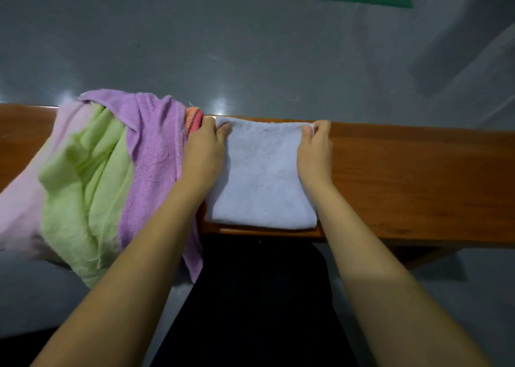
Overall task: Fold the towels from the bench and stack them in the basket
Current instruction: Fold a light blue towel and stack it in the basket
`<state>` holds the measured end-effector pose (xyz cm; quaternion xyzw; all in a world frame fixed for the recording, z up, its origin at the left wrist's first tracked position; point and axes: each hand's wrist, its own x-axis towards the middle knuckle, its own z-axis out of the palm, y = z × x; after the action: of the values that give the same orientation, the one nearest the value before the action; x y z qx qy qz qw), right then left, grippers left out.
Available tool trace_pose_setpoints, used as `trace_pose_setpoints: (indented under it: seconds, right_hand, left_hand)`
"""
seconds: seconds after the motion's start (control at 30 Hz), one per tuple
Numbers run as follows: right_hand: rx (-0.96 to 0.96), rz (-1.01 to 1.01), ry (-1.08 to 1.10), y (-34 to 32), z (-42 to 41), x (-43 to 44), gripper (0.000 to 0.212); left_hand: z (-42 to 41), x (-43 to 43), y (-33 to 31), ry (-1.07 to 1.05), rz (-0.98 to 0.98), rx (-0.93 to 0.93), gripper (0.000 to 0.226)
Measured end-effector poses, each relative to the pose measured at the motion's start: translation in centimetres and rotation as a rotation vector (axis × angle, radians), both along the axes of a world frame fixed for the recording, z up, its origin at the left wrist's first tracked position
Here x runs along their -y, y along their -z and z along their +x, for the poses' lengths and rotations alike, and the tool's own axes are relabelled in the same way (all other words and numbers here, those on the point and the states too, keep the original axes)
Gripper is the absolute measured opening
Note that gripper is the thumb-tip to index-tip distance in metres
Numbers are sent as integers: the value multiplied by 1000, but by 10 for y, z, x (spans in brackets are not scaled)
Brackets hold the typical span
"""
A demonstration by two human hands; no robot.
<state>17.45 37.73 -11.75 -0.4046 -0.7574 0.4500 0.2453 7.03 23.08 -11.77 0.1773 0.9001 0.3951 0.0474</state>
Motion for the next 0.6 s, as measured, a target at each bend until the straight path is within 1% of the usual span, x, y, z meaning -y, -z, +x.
trace_pose_setpoints:
  seconds: [0.1,0.2,0.33,0.43,0.53,0.6]
  right_hand:
    - [83,55,-10,11,-5,-4,19]
    - [142,138,-40,12,-7,-3,18]
    - [274,223,-55,9,-9,-1,23]
    - [323,238,-72,7,-11,1,25]
    - [334,251,-126,2,-6,1,28]
    - [310,315,-168,-2,6,3,35]
  left_hand:
    - [-1,-5,12,-13,-27,-19,27]
    - [0,-8,18,-26,-40,-63,27]
    - [3,-11,18,-41,-87,-86,27]
    - [4,-12,14,-17,-94,-42,26]
    - [2,-7,6,-11,-56,77,23]
    - [3,2,-2,-14,-71,126,30]
